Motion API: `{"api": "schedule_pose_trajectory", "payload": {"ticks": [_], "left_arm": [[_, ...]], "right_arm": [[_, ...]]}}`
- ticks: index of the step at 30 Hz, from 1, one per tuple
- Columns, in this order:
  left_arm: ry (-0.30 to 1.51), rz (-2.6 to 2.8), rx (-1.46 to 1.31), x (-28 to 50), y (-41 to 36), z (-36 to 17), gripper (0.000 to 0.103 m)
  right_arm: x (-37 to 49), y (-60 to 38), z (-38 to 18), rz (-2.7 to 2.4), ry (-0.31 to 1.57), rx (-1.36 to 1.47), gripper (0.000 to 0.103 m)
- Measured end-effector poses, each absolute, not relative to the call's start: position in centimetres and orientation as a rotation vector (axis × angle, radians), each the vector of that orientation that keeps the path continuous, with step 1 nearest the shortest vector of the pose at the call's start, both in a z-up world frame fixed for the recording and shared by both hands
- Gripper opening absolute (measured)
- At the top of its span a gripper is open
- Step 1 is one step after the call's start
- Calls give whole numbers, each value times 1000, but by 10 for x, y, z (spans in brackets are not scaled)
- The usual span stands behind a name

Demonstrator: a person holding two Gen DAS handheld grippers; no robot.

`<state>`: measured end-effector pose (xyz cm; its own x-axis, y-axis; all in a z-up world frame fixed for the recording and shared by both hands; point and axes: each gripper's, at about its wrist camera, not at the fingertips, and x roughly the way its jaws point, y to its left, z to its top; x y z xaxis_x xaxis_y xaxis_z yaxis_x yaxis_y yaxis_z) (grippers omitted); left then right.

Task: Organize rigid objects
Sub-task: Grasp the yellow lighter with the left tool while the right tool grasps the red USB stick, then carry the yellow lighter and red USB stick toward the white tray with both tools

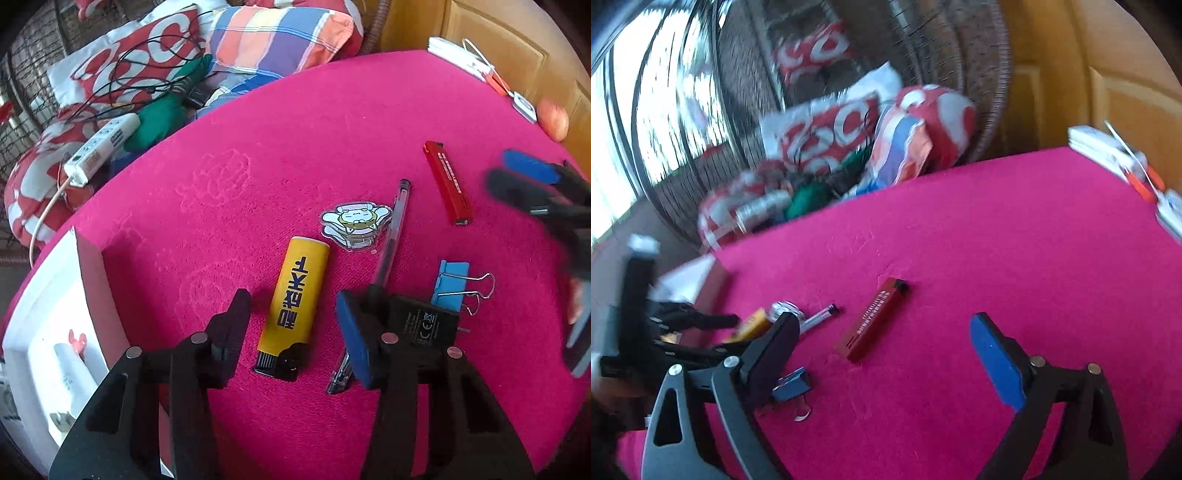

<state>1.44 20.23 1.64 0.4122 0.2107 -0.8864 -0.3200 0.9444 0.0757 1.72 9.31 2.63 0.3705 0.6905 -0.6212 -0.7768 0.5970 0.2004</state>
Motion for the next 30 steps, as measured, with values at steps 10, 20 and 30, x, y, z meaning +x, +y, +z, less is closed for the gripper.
{"api": "schedule_pose_trajectory", "payload": {"ticks": [10, 20, 30], "left_arm": [[1088, 356, -100, 15, 199, 17, 29], [913, 431, -104, -20, 184, 52, 23], [505, 540, -196, -126, 166, 161, 23]], "right_arm": [[12, 137, 5, 896, 778, -316, 26], [17, 58, 45, 957, 728, 22, 15], [-41, -6, 158, 1022, 342, 139, 15]]}}
